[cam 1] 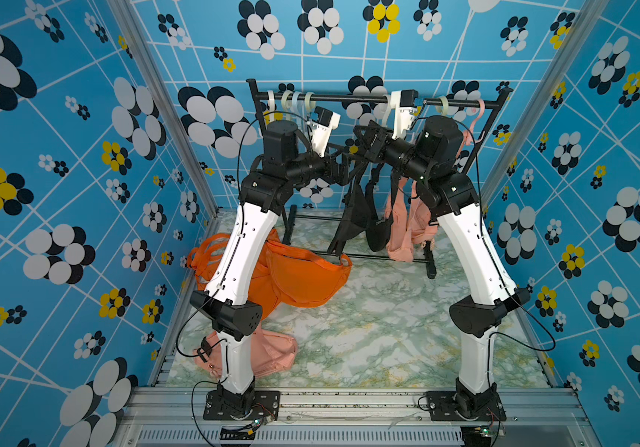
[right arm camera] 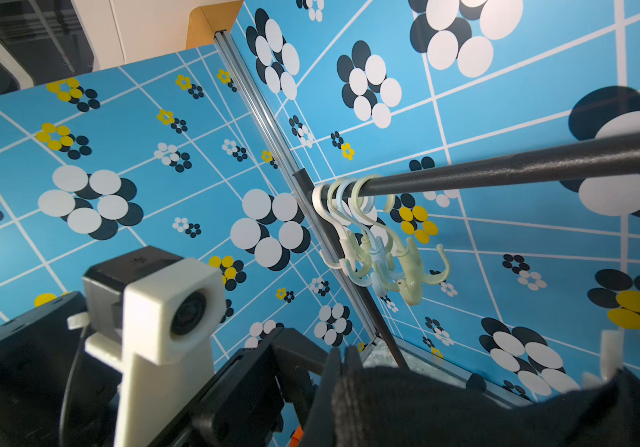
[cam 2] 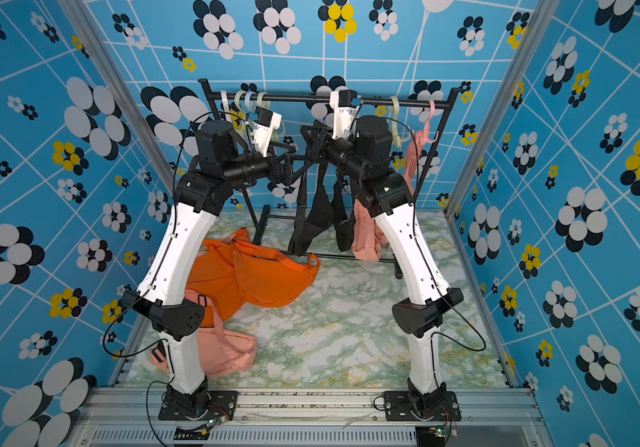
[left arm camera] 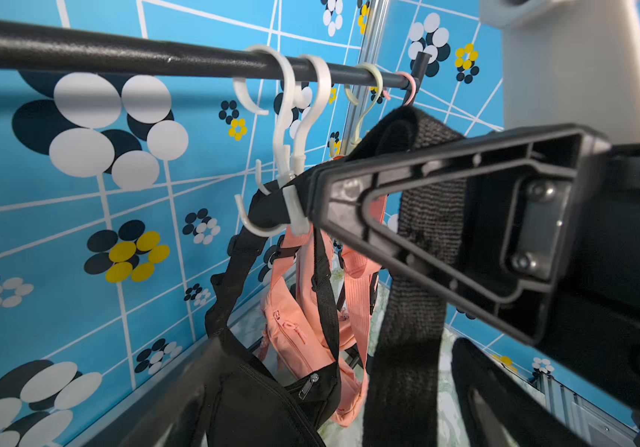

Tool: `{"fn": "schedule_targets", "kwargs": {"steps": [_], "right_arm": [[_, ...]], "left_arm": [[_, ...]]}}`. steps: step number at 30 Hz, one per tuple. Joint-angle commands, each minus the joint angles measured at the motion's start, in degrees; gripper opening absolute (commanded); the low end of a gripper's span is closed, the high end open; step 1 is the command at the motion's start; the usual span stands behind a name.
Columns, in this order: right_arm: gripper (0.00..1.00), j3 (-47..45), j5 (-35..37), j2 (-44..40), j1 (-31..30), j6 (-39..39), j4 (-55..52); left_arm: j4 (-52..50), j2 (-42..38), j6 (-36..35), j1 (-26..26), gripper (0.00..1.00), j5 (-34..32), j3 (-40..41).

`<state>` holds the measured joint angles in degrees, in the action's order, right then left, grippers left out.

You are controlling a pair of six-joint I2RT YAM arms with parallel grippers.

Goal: Take the bag off the hook
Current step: Pick up the bag from the hook.

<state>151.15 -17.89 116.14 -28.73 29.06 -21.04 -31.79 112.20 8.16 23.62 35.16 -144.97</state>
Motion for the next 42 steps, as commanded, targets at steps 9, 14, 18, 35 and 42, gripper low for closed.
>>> {"fn": "schedule_targets", "kwargs": {"steps": [9, 14, 18, 35, 42], "right_arm": [[0.0, 1.52, -7.01, -1.24, -0.01, 11.02, 5.44], [0.02, -2.12, -6.89, -4.21, 0.04, 7.77, 0.76], [0.51, -12.25, -4.17, -10.82, 0.0, 2.88, -2.2], [0.48, -15.96, 14.08, -11.64, 0.04, -8.3, -14.4], [0.5, -1.75, 14.26, 0.91, 1.28, -2.94, -14.01]], "left_arm": [[-1.84, 5.58, -5.12, 2.4, 0.34, -6.27, -7.24], [0.48, 4.54, -4.2, 1.86, 0.14, -9.28, -7.73], [3.02, 3.3, -1.44, -0.28, 0.14, -9.54, -7.78], [11.51, 2.67, 7.92, -4.51, 0.15, -7.76, -7.77], [12.91, 2.32, 10.02, -4.68, 0.15, -5.69, -7.78]]}}
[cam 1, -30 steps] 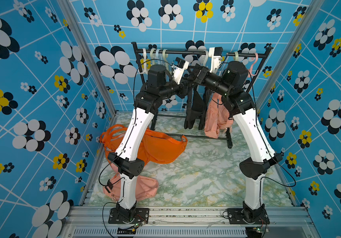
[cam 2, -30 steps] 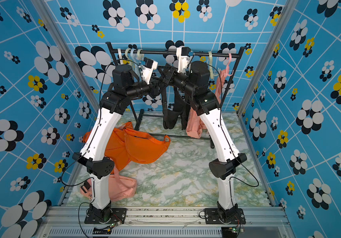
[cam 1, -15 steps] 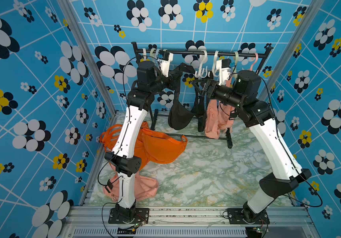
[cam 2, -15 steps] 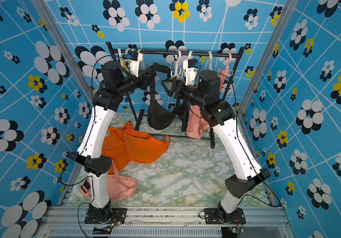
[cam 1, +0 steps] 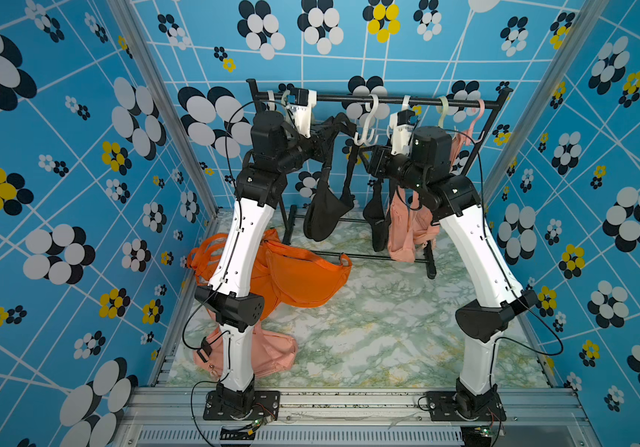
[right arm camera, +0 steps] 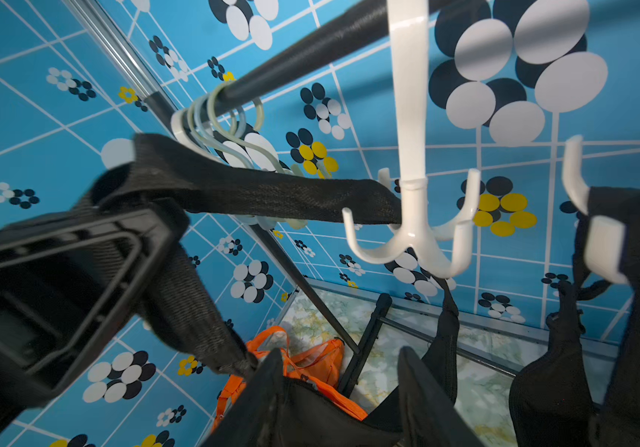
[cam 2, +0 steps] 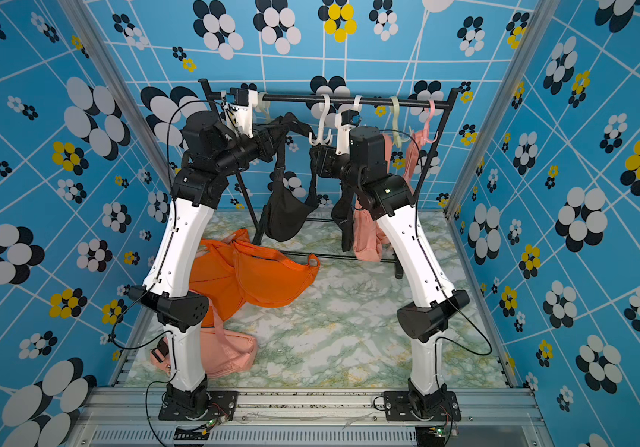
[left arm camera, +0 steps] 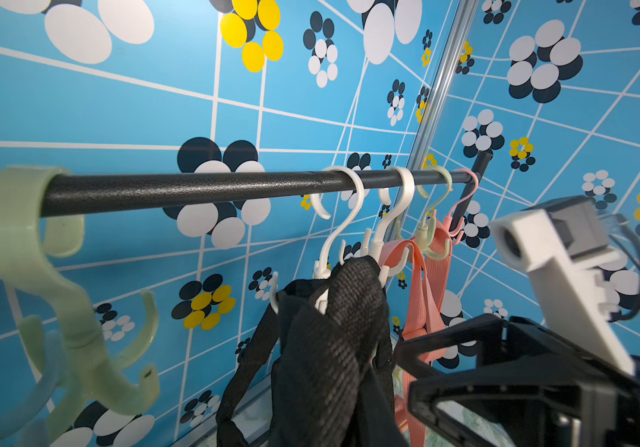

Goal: Take the bag off the hook
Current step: Pick up the bag from the hook.

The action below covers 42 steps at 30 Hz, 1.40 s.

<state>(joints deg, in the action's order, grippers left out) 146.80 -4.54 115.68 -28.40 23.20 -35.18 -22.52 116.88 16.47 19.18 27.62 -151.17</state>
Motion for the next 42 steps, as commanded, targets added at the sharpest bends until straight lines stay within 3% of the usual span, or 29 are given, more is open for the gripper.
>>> {"fn": "schedule_targets", "kwargs": {"steps": [1, 5, 11, 14, 18, 22, 29, 42], "right_arm": [[0.52, 2.05, 0.31, 1.74, 1.3, 4.56, 2.21], [0.67, 1.34, -0.28, 3.32, 2.01, 8.06, 8.15], [0.88, 1.18, -9.5, 6.46, 5.08, 19.84, 20.04], [0.89, 0.49, -11.12, 7.57, 5.93, 25.31, 25.34], [0.76, 0.83, -9.99, 8.5, 6.16, 28.87, 28.18], [0.55, 1.27, -8.72, 11.1, 6.33, 31.97, 29.27], [0.28, 4.57, -14.89, 11.38, 6.39, 34.54, 22.81], [0.16, 3.48, -25.52, 2.73, 7.93, 37.02, 11.89]], "left_arm": [[3.93, -2.4, 2.14, -0.28, 0.15, 2.06, -1.47], [4.59, -2.58, 3.61, -0.22, 0.15, 3.45, -1.52], [4.68, -3.38, 4.67, -0.02, 0.15, 4.95, -1.01], [4.97, -3.93, 4.73, -0.05, 0.15, 5.16, -0.12], [5.27, -4.28, 5.4, -0.02, 0.14, 6.23, 0.16], [5.96, -4.75, 6.24, 0.07, 0.14, 7.42, 0.26], [6.95, -4.21, 2.64, -0.14, 0.16, 3.63, 0.35], [24.64, 1.93, 10.86, -6.0, 0.17, -4.16, -6.01]]}}
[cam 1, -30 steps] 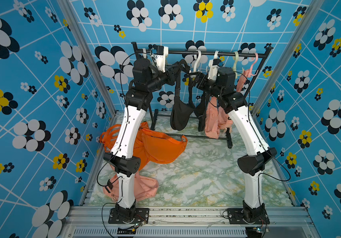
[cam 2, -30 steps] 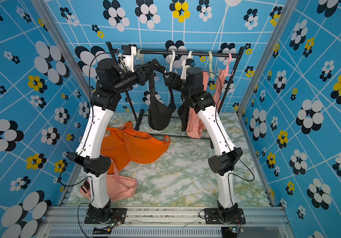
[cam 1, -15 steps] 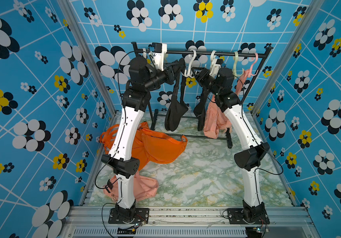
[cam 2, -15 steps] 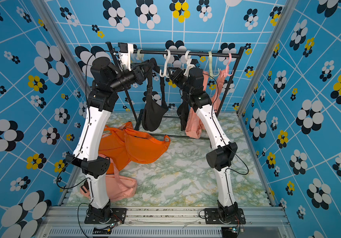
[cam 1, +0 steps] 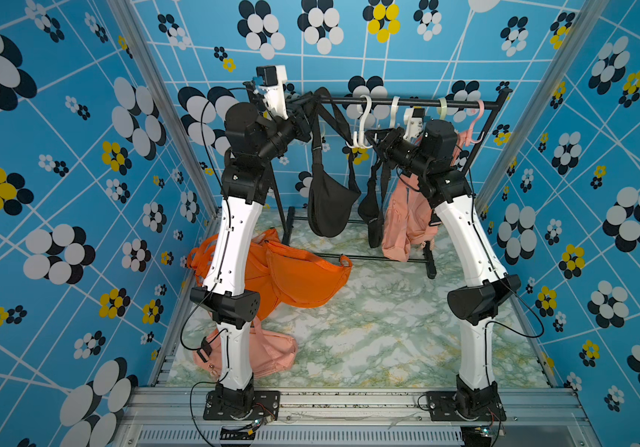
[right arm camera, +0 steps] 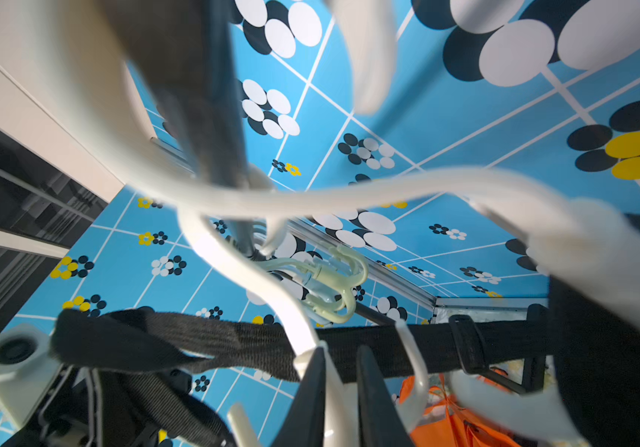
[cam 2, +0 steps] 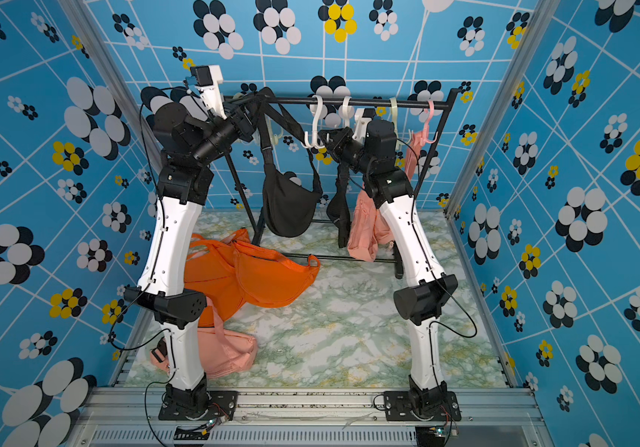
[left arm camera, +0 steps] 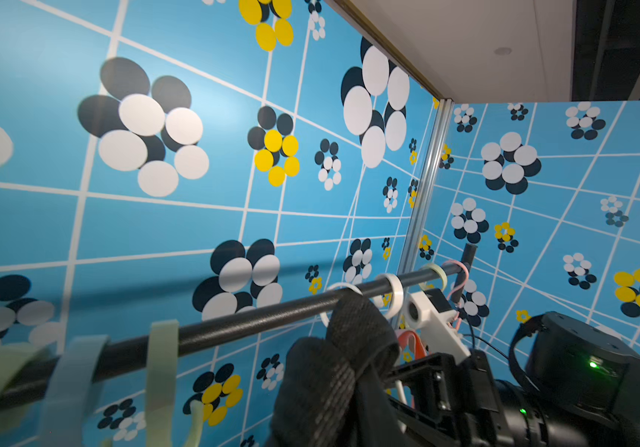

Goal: Take the bag off the hook
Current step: Pick up the bag from the hook.

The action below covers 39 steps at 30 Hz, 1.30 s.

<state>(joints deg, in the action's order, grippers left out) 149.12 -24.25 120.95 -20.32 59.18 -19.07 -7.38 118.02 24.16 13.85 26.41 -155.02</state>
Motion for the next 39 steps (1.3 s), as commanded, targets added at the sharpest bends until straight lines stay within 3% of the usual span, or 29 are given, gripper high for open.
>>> {"fn": "schedule_targets", "kwargs": {"steps": [1, 8, 13, 19, 25, 33, 36, 39], "right_arm": [[0.15, 1.17, -7.06, -2.56, -0.19, 1.99, -4.18], [0.12, 2.08, -17.27, -0.73, -0.5, 9.84, -1.83], [0.11, 3.58, -16.25, 0.2, -1.1, 5.38, -8.05], [0.11, 2.55, -17.82, 0.88, -2.82, 4.67, -8.58], [0.11, -3.58, -17.35, -2.93, -3.04, 2.2, -8.81], [0.11, -6.12, -15.54, -4.78, -0.63, 1.52, -7.84], [0.21, -3.92, -13.44, -3.24, 0.68, -0.83, -9.94], [0.24, -1.37, -12.23, -1.07, 1.58, -2.37, -12.39]], "left_arm": [[11.29, 1.01, 3.68, -0.73, 0.17, -3.82, -2.34], [22.31, 3.02, 9.67, 0.02, 0.2, -5.84, -2.81], [23.87, 5.64, 12.05, 3.43, 0.2, -4.33, -3.27], [20.18, 8.05, 8.16, 7.37, 0.22, -3.94, -3.42], [17.35, 8.8, 4.76, 6.55, 0.22, -6.81, -4.24], [14.03, 7.71, 8.01, 2.57, 0.18, -3.73, -2.49], [11.8, 5.54, 8.08, 2.03, 0.16, -0.49, -0.1], [11.17, 1.29, 7.32, 1.98, 0.12, 2.04, 6.85]]}}
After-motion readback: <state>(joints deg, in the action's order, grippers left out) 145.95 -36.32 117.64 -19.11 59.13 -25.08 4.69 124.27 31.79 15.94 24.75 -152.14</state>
